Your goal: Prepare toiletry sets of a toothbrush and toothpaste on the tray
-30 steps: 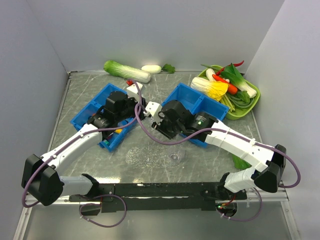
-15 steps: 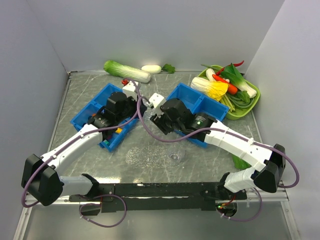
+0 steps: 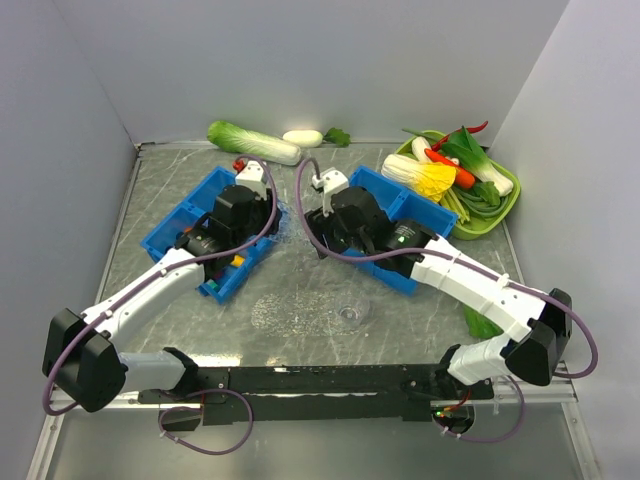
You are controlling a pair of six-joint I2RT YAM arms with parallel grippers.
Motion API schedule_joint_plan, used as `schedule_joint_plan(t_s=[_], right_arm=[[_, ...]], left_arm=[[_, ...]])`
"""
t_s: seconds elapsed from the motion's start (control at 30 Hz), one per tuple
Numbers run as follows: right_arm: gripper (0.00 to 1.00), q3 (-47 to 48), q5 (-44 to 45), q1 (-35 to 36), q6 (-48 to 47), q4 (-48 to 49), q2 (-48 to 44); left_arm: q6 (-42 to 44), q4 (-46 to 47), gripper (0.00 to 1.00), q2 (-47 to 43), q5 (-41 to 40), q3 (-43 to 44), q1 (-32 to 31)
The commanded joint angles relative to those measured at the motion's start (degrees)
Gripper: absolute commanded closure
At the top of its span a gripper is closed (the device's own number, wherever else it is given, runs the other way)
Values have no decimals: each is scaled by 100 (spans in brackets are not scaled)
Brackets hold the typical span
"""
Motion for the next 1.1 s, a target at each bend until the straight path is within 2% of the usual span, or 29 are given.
schedule_joint_plan(t_s=[0.0,0.4,0.63,1.07], right_arm=[[37,201,-421,-300,1100,330,-33],[46,781,-580,-460,1839,313,644],[47,1062,44,-451,2077,-135,1066],[48,1396,527,-442,2270,-215,1708]], left_arm=[[-355,436,99,-308,-374,18,8],[-400,410,99,-264,-620,26,-107],[-452,366,99,-220,-725,53,-142],[-549,392,99,-255,-769,27,-212]])
